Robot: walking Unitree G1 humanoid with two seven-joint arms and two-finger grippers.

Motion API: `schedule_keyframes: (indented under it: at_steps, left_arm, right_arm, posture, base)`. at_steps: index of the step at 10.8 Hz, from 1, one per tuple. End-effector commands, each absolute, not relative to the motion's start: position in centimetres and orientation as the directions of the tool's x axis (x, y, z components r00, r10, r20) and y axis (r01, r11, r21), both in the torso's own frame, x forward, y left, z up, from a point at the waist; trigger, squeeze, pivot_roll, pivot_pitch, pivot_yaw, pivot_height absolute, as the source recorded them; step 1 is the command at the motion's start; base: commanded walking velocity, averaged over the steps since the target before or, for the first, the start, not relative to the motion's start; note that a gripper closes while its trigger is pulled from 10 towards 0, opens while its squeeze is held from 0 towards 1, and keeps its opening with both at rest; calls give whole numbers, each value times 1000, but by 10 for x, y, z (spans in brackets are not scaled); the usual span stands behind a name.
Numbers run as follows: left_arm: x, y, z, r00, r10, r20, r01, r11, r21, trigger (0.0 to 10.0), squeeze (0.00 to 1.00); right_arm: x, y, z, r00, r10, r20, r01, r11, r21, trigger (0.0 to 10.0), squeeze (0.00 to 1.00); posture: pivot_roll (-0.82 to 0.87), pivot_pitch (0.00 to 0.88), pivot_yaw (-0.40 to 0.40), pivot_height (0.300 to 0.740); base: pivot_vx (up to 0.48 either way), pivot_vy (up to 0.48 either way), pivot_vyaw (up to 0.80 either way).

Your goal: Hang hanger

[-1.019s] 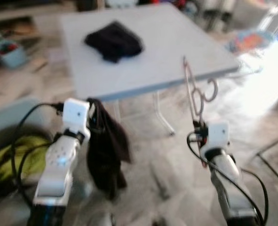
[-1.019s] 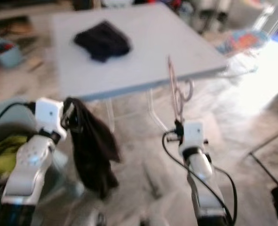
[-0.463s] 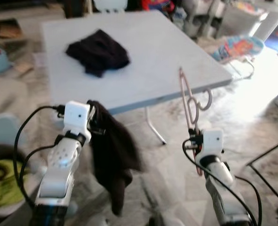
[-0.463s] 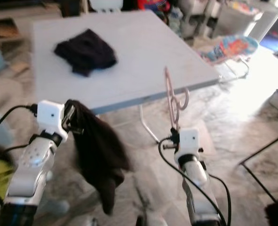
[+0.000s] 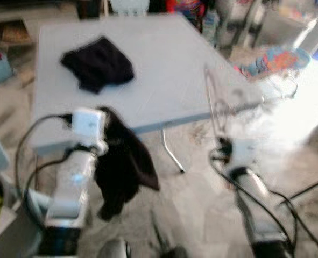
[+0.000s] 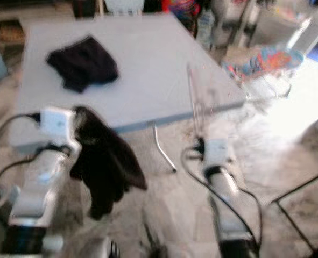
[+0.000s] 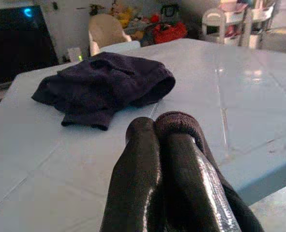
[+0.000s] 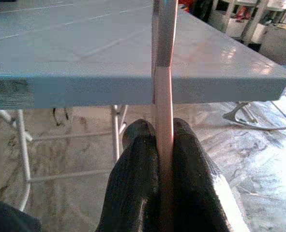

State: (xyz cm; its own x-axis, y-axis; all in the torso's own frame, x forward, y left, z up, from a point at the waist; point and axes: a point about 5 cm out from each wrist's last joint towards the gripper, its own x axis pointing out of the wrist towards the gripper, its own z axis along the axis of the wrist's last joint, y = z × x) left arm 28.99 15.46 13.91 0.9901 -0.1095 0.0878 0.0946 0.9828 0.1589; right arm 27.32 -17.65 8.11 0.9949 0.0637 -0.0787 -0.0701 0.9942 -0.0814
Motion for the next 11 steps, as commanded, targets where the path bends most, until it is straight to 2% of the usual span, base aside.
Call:
schedule_keyframes:
  at_steps: [1, 2, 7, 9, 11]
  left_arm:
    - [293, 149, 151, 985, -106, 137, 83, 983, 164, 10000, 0]
    - [295, 149, 151, 985, -104, 139, 81, 983, 165, 10000, 0]
    - [295, 149, 151, 985, -90, 149, 64, 983, 170, 10000, 0]
    - [296, 151, 157, 977, -118, 179, 82, 978, 193, 10000, 0]
    - [301, 149, 181, 954, -142, 264, 91, 976, 196, 10000, 0]
  right_arm:
    - [274, -185, 82, 997, 40, -73, -46, 995, -86, 10000, 0]
    - [275, -182, 83, 996, 52, -67, -58, 995, -87, 10000, 0]
    - [278, -176, 87, 995, 89, -44, -93, 991, -96, 10000, 0]
    - [277, -179, 88, 998, 61, -35, -64, 994, -93, 10000, 0]
    - [276, -181, 86, 998, 53, -41, -57, 994, -97, 10000, 0]
  posture:
    - [-14, 57, -46, 740]
    - [-15, 57, -46, 740]
    - [-18, 50, -48, 740]
    - [-18, 48, -47, 740]
    - [-17, 49, -47, 740]
  base:
    - [0, 0, 0]
    - [0, 0, 0]
    - [0, 0, 714]
    - [0, 0, 0]
    - [0, 0, 0]
